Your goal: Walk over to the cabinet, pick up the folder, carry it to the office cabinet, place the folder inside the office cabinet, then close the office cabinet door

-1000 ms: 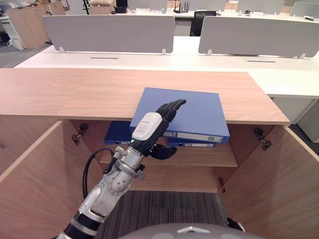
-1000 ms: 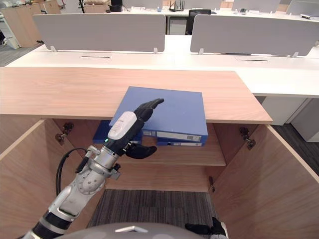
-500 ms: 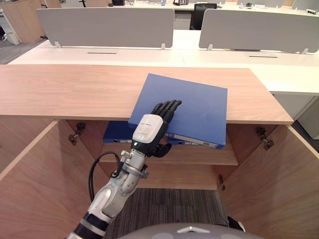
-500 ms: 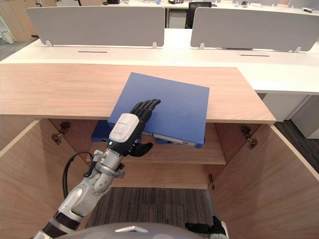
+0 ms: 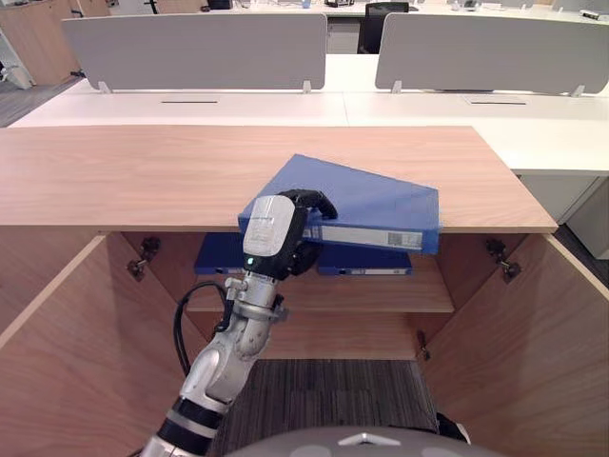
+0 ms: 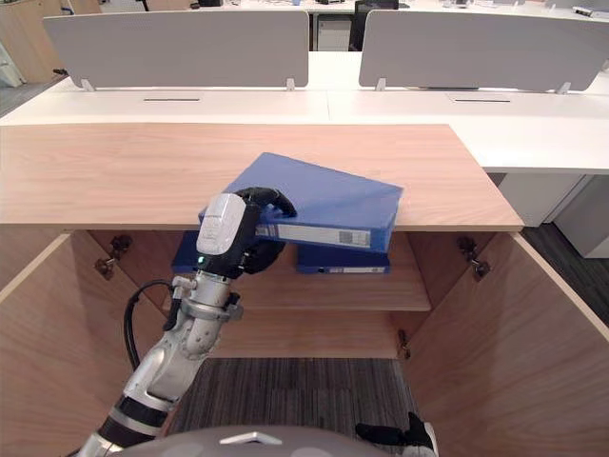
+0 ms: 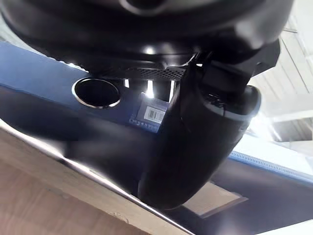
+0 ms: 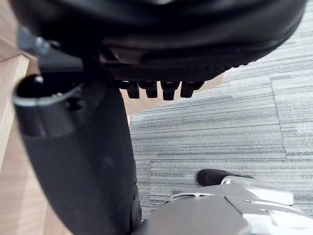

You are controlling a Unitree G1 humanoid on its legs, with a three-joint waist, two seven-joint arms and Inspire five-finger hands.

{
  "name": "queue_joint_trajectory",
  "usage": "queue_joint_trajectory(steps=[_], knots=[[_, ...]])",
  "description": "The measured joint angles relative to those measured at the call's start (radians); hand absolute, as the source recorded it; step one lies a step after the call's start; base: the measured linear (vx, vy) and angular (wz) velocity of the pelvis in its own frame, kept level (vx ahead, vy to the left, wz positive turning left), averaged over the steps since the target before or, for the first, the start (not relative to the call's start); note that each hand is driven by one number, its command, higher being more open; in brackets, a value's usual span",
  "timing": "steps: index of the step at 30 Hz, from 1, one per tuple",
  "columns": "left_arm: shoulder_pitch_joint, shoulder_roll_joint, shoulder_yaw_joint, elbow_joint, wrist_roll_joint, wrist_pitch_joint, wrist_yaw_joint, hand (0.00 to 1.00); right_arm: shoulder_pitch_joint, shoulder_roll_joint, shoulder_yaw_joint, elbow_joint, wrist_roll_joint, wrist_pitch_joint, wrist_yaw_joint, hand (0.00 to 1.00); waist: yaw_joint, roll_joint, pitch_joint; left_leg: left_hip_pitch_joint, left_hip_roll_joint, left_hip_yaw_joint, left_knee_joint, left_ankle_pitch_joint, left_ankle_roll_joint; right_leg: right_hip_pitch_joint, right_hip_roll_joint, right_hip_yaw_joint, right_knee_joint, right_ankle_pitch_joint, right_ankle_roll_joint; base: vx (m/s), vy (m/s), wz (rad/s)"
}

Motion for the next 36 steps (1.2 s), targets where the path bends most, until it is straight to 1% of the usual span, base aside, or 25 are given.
queue_joint_trajectory(steps=[4, 7, 9, 10, 12, 14, 16, 18, 22, 25, 27, 29, 30, 32, 34, 35, 36], knots=[[0.005, -0.005, 0.0, -0.001, -0.032, -0.002, -0.003, 0.0, 0.002, 0.0, 0.001, -0.01, 0.025, 0.0, -0.005, 1.0, -0.001, 0.003, 0.0, 0.0, 0.001, 0.008, 0.0, -0.004, -0.001, -0.002, 0.002, 0.008, -0.003, 0.001, 0.0, -0.01, -0.012, -0.06], [0.016, -0.023, 0.015, -0.022, -0.039, -0.001, -0.012, 0.0, 0.007, 0.003, 0.008, -0.051, 0.048, 0.0, -0.019, 1.0, -0.003, 0.007, 0.001, -0.006, 0.002, 0.021, 0.01, -0.014, 0.0, -0.007, 0.001, 0.023, -0.003, 0.002, 0.001, -0.01, 0.002, -0.13], [0.031, -0.037, 0.023, -0.048, -0.061, 0.0, -0.016, 0.0, 0.029, 0.014, 0.018, -0.126, 0.081, -0.001, -0.028, 1.0, -0.005, 0.008, 0.002, -0.013, 0.003, 0.028, 0.024, -0.025, 0.001, -0.01, 0.0, 0.03, -0.002, 0.002, 0.001, 0.0, 0.006, -0.16], [0.055, -0.059, 0.033, -0.088, -0.084, 0.0, -0.016, 0.0, 0.058, 0.027, 0.042, -0.225, 0.119, -0.006, -0.036, 1.0, -0.006, 0.009, 0.003, -0.018, 0.004, 0.043, 0.035, -0.033, 0.001, -0.018, 0.0, 0.044, 0.0, 0.002, 0.001, 0.01, 0.012, -0.21], [0.062, -0.07, 0.033, -0.115, -0.111, 0.0, -0.018, 0.0, 0.076, 0.053, 0.051, -0.315, 0.148, -0.016, -0.039, 1.0, -0.005, 0.009, 0.005, -0.031, 0.006, 0.047, 0.054, -0.044, 0.002, -0.025, 0.001, 0.049, 0.002, 0.002, 0.001, 0.01, 0.004, -0.14], [0.066, -0.091, 0.034, -0.139, -0.136, 0.001, -0.02, 0.0, 0.095, 0.076, 0.078, -0.412, 0.178, -0.038, -0.042, 1.0, -0.01, 0.008, 0.011, -0.034, 0.006, 0.048, 0.067, -0.052, 0.005, -0.026, 0.001, 0.054, 0.005, 0.002, 0.001, 0.01, -0.008, -0.07], [0.095, -0.117, 0.035, -0.195, -0.174, 0.001, -0.023, 0.0, 0.12, 0.114, 0.094, -0.53, 0.202, -0.067, -0.038, 1.0, -0.011, 0.007, 0.013, -0.038, 0.009, 0.055, 0.085, -0.066, 0.005, -0.026, 0.002, 0.065, 0.006, 0.002, 0.001, 0.01, 0.011, -0.1], [0.112, -0.13, 0.036, -0.243, -0.212, 0.0, -0.023, 0.0, 0.134, 0.13, 0.109, -0.6, 0.234, -0.093, -0.035, 1.0, -0.01, 0.006, 0.017, -0.042, 0.01, 0.061, 0.101, -0.077, 0.006, -0.026, 0.002, 0.071, 0.006, 0.002, 0.001, 0.01, 0.014, -0.1], [0.132, -0.144, 0.064, -0.331, -0.297, -0.001, -0.022, 0.0, 0.156, 0.142, 0.119, -0.71, 0.272, -0.114, -0.027, 1.0, -0.009, 0.006, 0.022, -0.043, 0.008, 0.067, 0.109, -0.086, 0.009, -0.027, 0.001, 0.076, 0.007, 0.002, 0.002, 0.01, 0.009, -0.04], [0.133, -0.164, 0.1, -0.385, -0.371, -0.002, -0.005, 0.0, 0.187, 0.152, 0.117, -0.809, 0.286, -0.12, -0.023, 1.0, -0.01, 0.006, 0.024, -0.043, 0.008, 0.068, 0.109, -0.087, 0.01, -0.028, 0.0, 0.077, 0.008, 0.001, 0.002, 0.0, 0.0, 0.0], [0.135, -0.177, 0.112, -0.434, -0.481, -0.004, 0.021, 0.0, 0.208, 0.154, 0.118, -0.915, 0.329, -0.122, -0.022, 1.0, -0.01, 0.007, 0.029, -0.043, 0.007, 0.07, 0.109, -0.087, 0.01, -0.029, 0.0, 0.079, 0.009, 0.001, 0.002, 0.0, -0.003, -0.02], [0.139, -0.182, 0.113, -0.467, -0.554, -0.008, 0.038, 0.0, 0.211, 0.154, 0.118, -0.989, 0.351, -0.125, -0.024, 1.0, -0.01, 0.008, 0.03, -0.043, 0.008, 0.073, 0.109, -0.087, 0.01, -0.031, 0.001, 0.082, 0.009, 0.001, 0.002, -0.01, -0.009, -0.04], [0.142, -0.187, 0.114, -0.492, -0.614, -0.019, 0.044, 0.0, 0.211, 0.155, 0.117, -1.052, 0.351, -0.133, -0.029, 1.0, -0.01, 0.008, 0.03, -0.043, 0.008, 0.074, 0.11, -0.087, 0.01, -0.032, 0.001, 0.083, 0.01, 0.001, 0.002, 0.0, 0.0, 0.0], [0.143, -0.199, 0.113, -0.525, -0.681, -0.038, 0.048, 0.0, 0.209, 0.155, 0.118, -1.148, 0.351, -0.157, -0.034, 1.0, -0.01, 0.008, 0.03, -0.043, 0.009, 0.074, 0.111, -0.087, 0.01, -0.032, 0.001, 0.083, 0.011, 0.001, 0.002, 0.0, 0.0, 0.0], [0.143, -0.212, 0.113, -0.554, -0.775, -0.074, 0.042, 0.0, 0.2, 0.153, 0.118, -1.259, 0.351, -0.185, -0.035, 1.0, -0.01, 0.008, 0.03, -0.041, 0.009, 0.074, 0.113, -0.087, 0.01, -0.031, 0.001, 0.085, 0.015, 0.001, 0.002, 0.0, 0.0, 0.0], [0.142, -0.213, 0.112, -0.559, -0.801, -0.082, 0.038, 0.0, 0.197, 0.153, 0.118, -1.279, 0.35, -0.193, -0.035, 1.0, -0.01, 0.008, 0.03, -0.041, 0.01, 0.075, 0.113, -0.087, 0.01, -0.031, 0.001, 0.085, 0.015, 0.001, 0.002, 0.0, 0.0, 0.0], [0.142, -0.213, 0.111, -0.565, -0.877, -0.098, 0.021, 0.0, 0.191, 0.153, 0.118, -1.315, 0.35, -0.208, -0.035, 1.0, -0.009, 0.008, 0.029, -0.04, 0.01, 0.075, 0.115, -0.087, 0.01, -0.031, 0.001, 0.085, 0.017, 0.001, 0.002, 0.0, 0.0, 0.0]])
